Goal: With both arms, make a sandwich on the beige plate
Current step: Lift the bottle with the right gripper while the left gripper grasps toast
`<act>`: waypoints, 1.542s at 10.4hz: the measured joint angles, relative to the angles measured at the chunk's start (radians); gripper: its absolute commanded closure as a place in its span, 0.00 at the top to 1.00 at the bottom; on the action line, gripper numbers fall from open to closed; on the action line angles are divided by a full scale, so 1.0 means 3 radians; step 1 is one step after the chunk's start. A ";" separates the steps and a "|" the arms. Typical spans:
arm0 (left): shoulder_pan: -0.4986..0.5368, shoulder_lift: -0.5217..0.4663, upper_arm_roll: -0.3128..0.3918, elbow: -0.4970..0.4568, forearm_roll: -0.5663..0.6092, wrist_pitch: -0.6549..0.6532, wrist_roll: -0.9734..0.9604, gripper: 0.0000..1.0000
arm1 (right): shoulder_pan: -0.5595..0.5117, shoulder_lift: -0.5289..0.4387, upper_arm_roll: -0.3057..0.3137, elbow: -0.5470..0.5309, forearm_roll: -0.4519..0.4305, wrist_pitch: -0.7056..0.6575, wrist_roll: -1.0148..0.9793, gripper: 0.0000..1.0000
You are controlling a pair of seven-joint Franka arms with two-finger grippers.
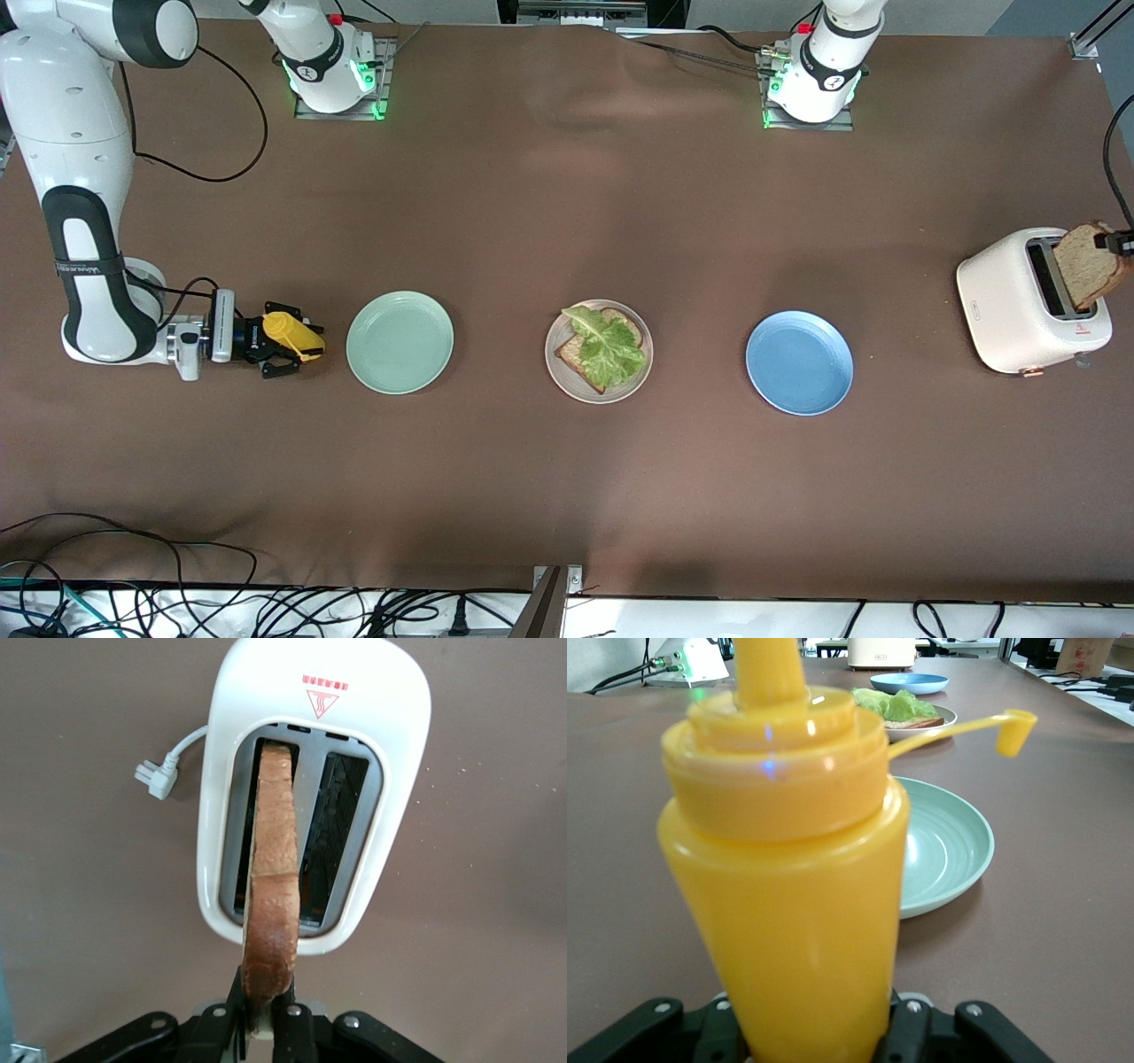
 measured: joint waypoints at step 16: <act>-0.0008 -0.0686 -0.0333 0.0218 -0.0219 -0.0746 -0.0017 0.00 | 0.2532 -0.1148 -0.0671 -0.0077 -0.1931 0.0973 0.4139 0.00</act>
